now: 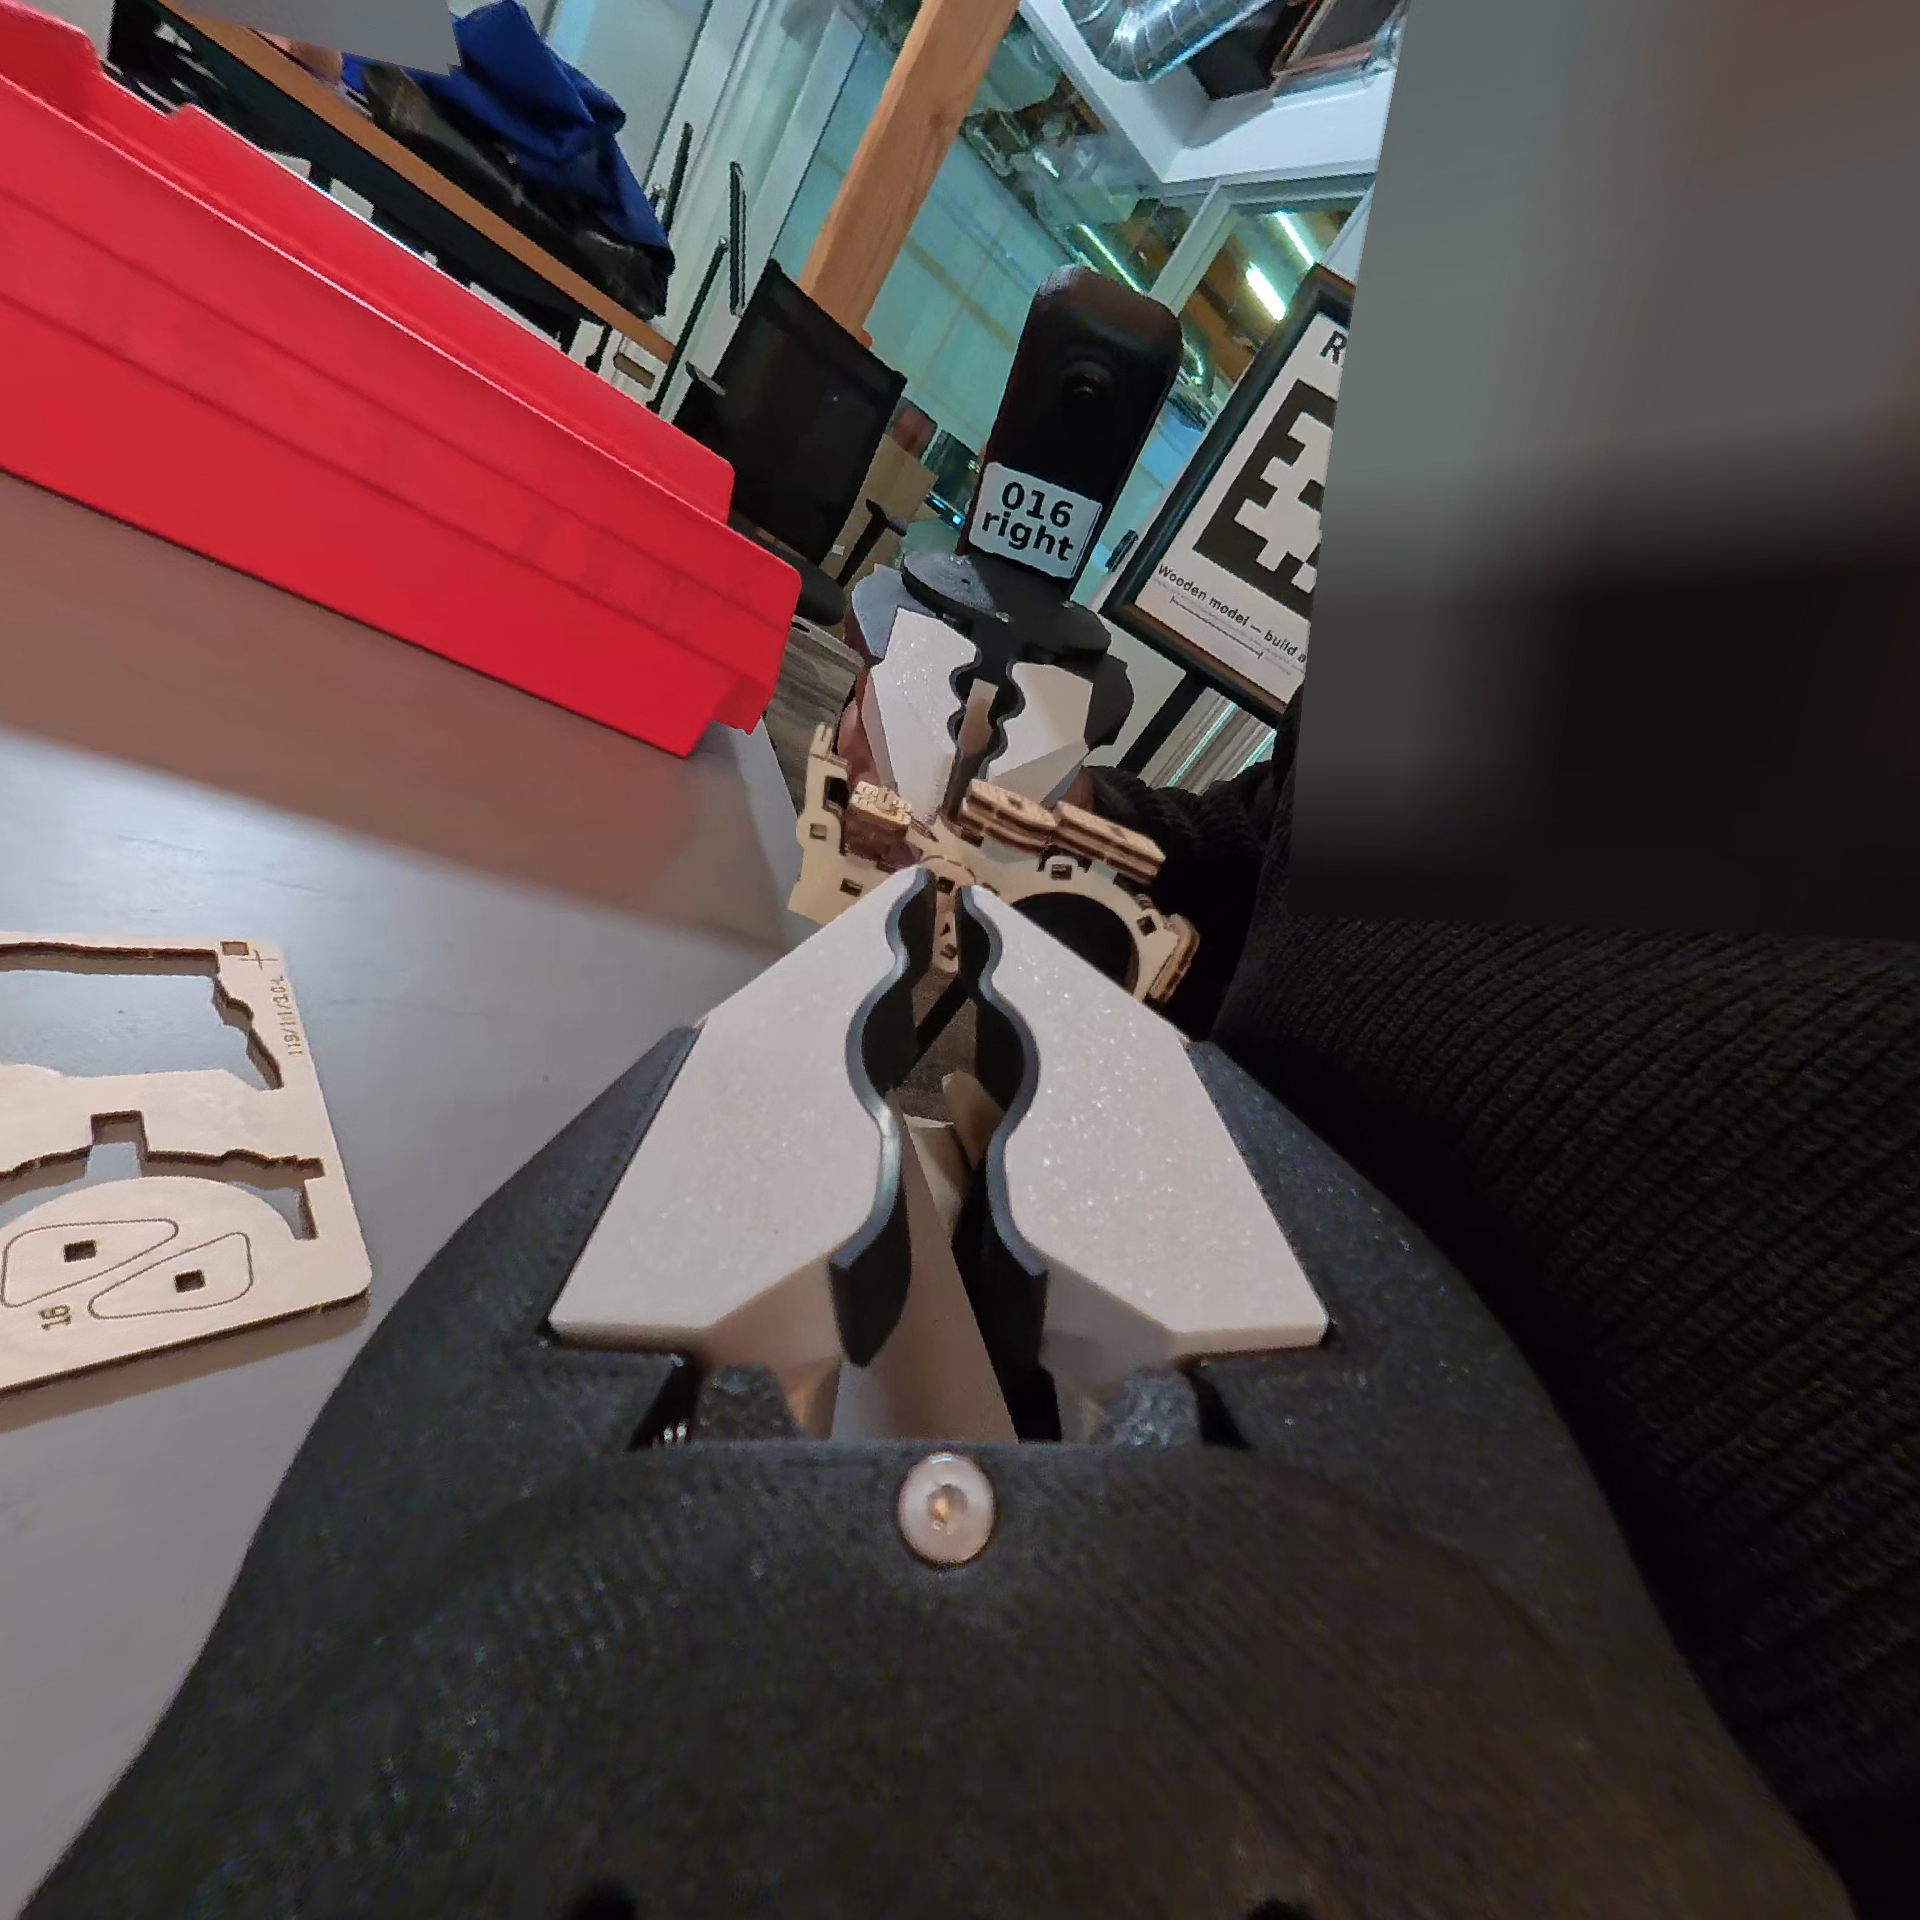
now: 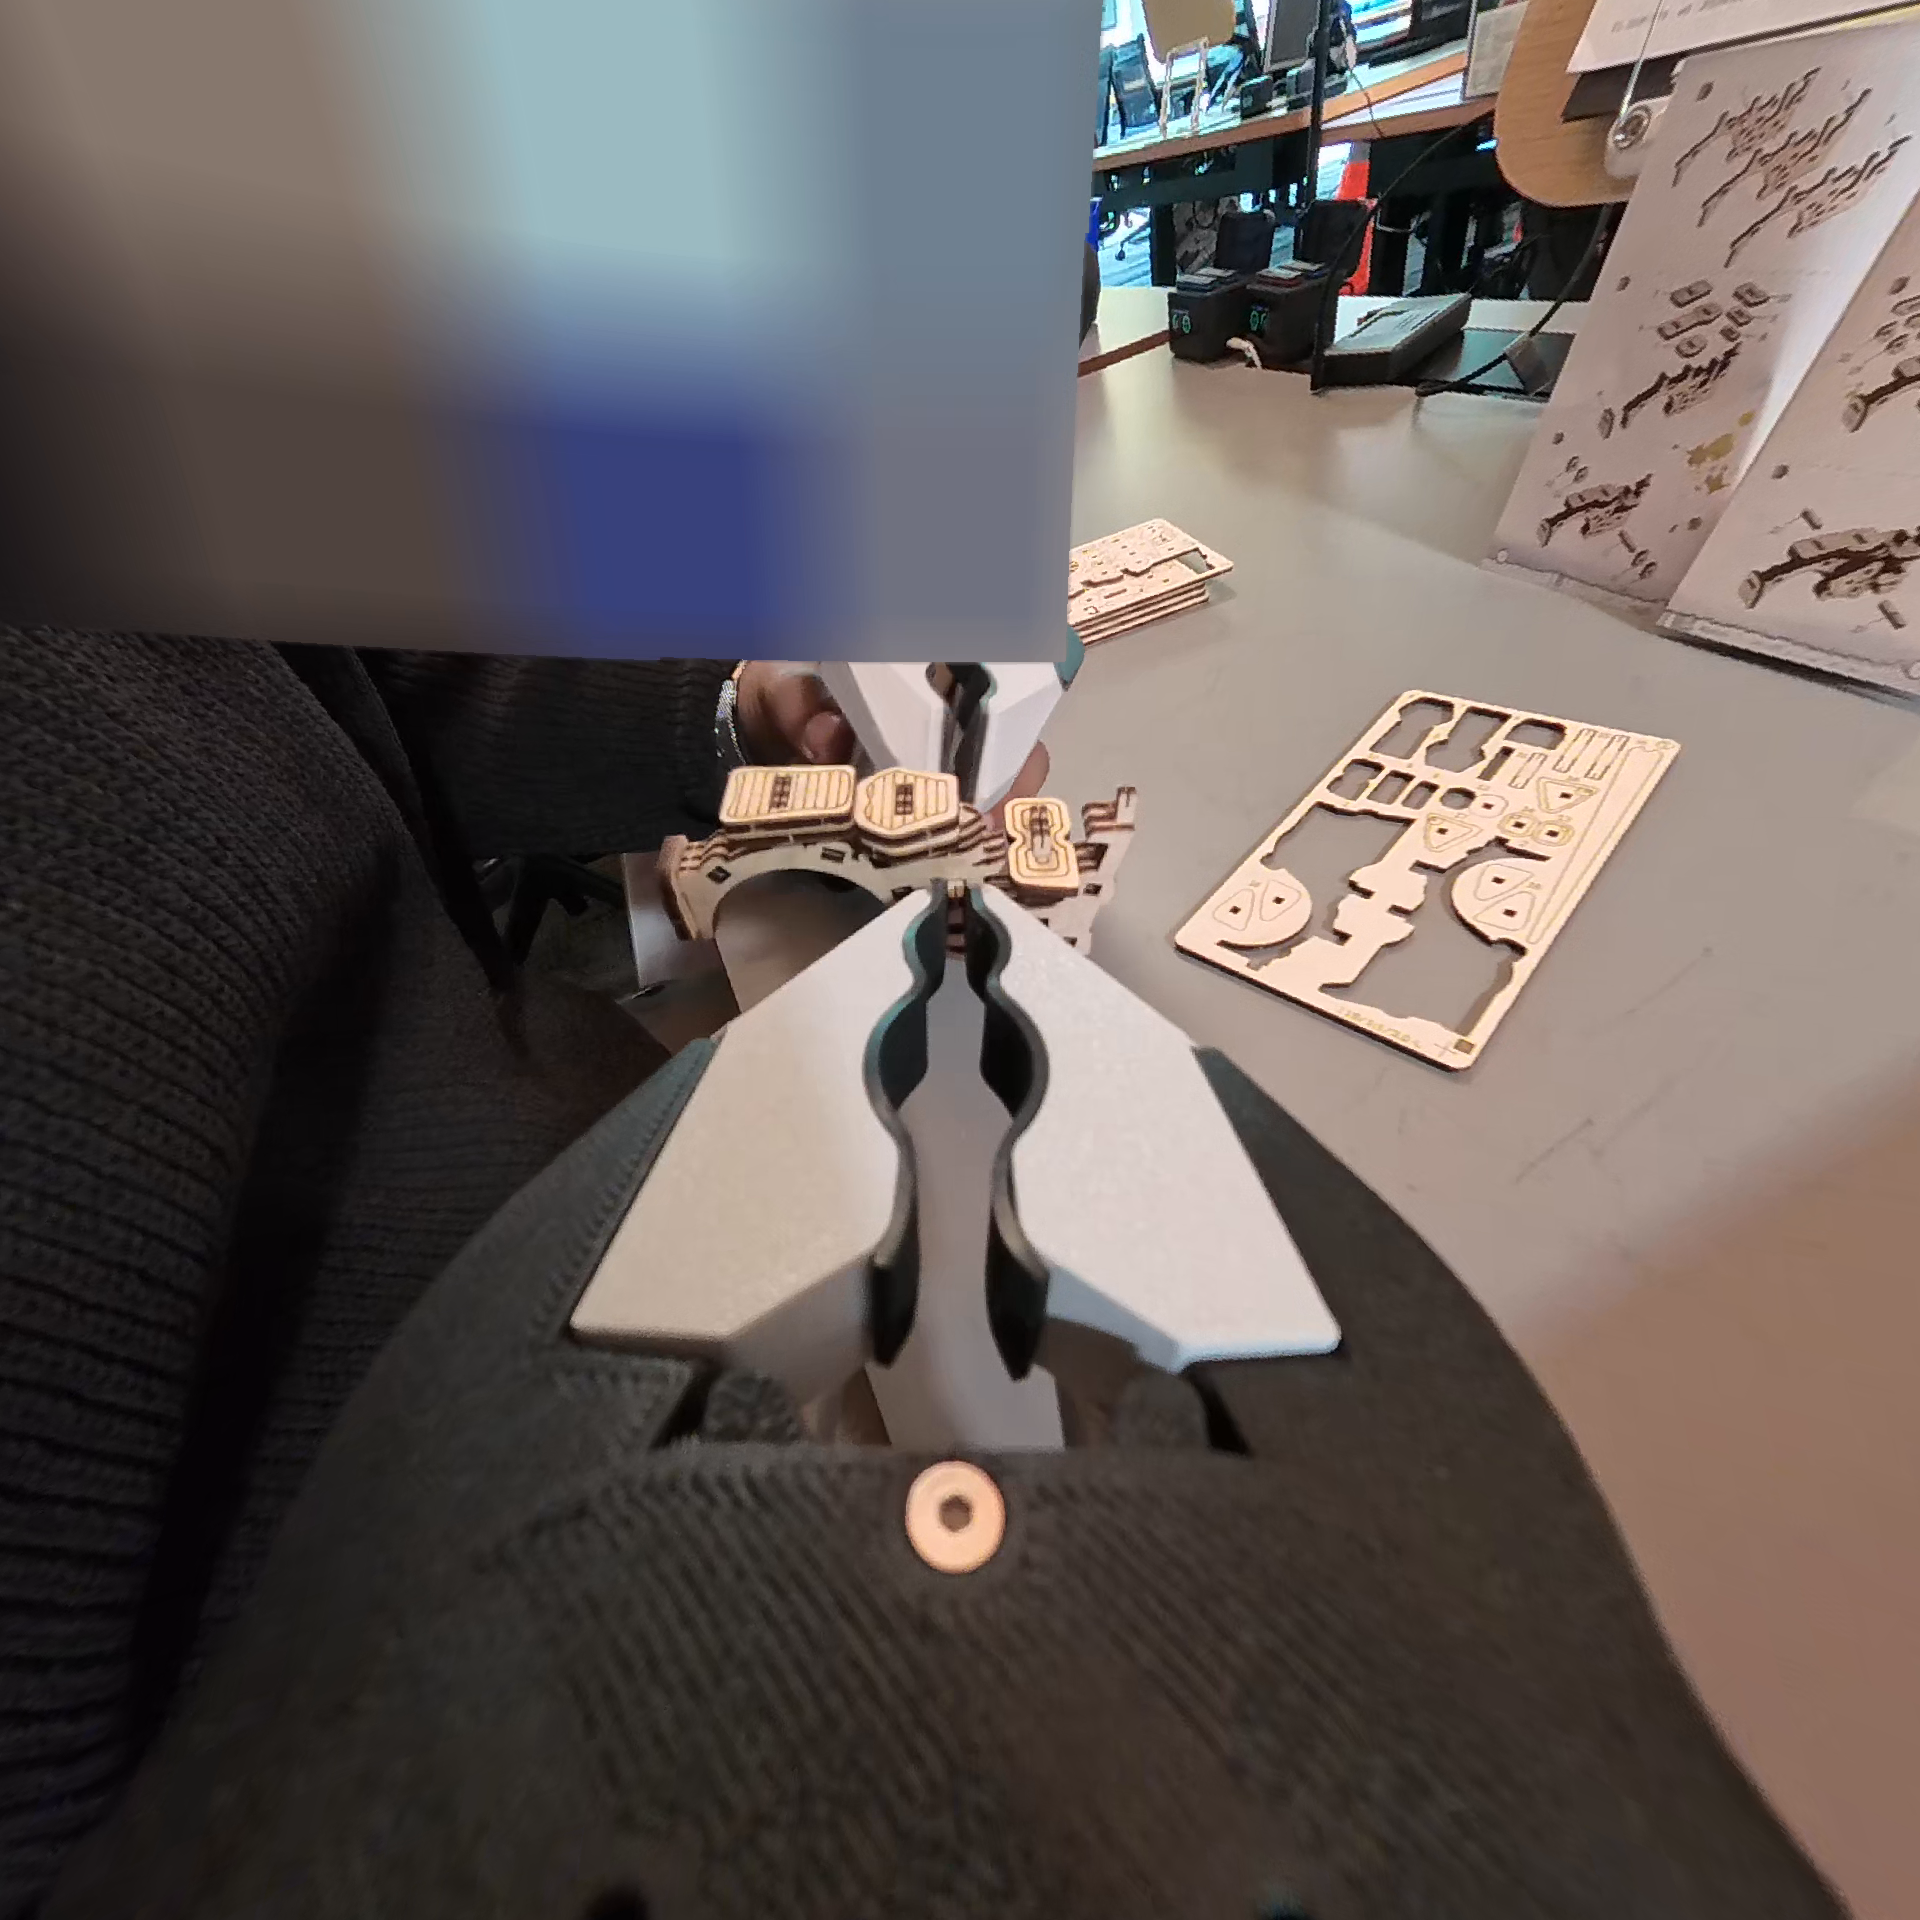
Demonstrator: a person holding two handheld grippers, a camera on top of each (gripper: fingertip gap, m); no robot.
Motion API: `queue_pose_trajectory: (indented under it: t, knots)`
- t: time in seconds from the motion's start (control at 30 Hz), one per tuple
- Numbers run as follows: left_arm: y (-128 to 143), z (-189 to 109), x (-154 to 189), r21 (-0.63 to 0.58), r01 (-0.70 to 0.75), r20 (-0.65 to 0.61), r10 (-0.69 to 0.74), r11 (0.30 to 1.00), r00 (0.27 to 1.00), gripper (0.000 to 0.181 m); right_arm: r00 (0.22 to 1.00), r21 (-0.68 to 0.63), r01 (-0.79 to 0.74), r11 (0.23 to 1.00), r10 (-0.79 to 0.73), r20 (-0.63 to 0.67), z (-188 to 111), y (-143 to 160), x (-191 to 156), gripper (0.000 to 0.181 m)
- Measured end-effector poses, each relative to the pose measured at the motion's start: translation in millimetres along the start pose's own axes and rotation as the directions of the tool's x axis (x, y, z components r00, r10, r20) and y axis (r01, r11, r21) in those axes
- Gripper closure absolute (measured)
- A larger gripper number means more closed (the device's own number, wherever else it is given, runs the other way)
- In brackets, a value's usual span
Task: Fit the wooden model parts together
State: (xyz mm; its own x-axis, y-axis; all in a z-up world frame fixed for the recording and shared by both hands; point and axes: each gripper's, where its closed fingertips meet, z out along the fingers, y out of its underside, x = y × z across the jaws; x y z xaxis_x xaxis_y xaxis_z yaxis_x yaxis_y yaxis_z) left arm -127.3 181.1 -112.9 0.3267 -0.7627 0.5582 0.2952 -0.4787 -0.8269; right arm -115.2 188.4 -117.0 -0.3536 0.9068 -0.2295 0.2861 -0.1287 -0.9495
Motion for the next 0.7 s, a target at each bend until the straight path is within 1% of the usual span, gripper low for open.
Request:
queue_pose_trajectory:
  t: [0.13,0.27,0.47,0.57,0.7]
  knots:
    - [-3.8,-2.7,-0.5,0.022,0.01,-0.003,-0.01,1.0,1.0,0.181,1.0,-0.005,0.003,1.0,-0.003,-0.003,-0.1,0.8,0.5,0.18]
    - [1.2,1.7,2.0,0.0,0.015,-0.016,-0.015,1.0,1.0,0.181,1.0,-0.01,0.005,1.0,-0.005,0.0,0.8,1.8,-0.4,0.18]
    - [-4.4,-2.8,0.2,0.028,0.029,-0.016,-0.029,0.999,0.999,0.181,1.0,0.0,0.004,1.0,-0.004,0.006,-0.1,0.0,-1.3,0.18]
    - [0.0,1.3,3.7,0.005,0.035,-0.034,-0.035,0.999,0.999,0.18,1.0,-0.005,0.006,1.0,-0.006,0.011,1.0,0.9,-2.5,0.18]
    - [-2.8,-1.6,0.6,0.016,0.041,-0.022,-0.041,0.999,0.999,0.18,1.0,0.008,0.011,1.0,-0.011,0.008,-1.0,-2.0,-2.1,0.18]
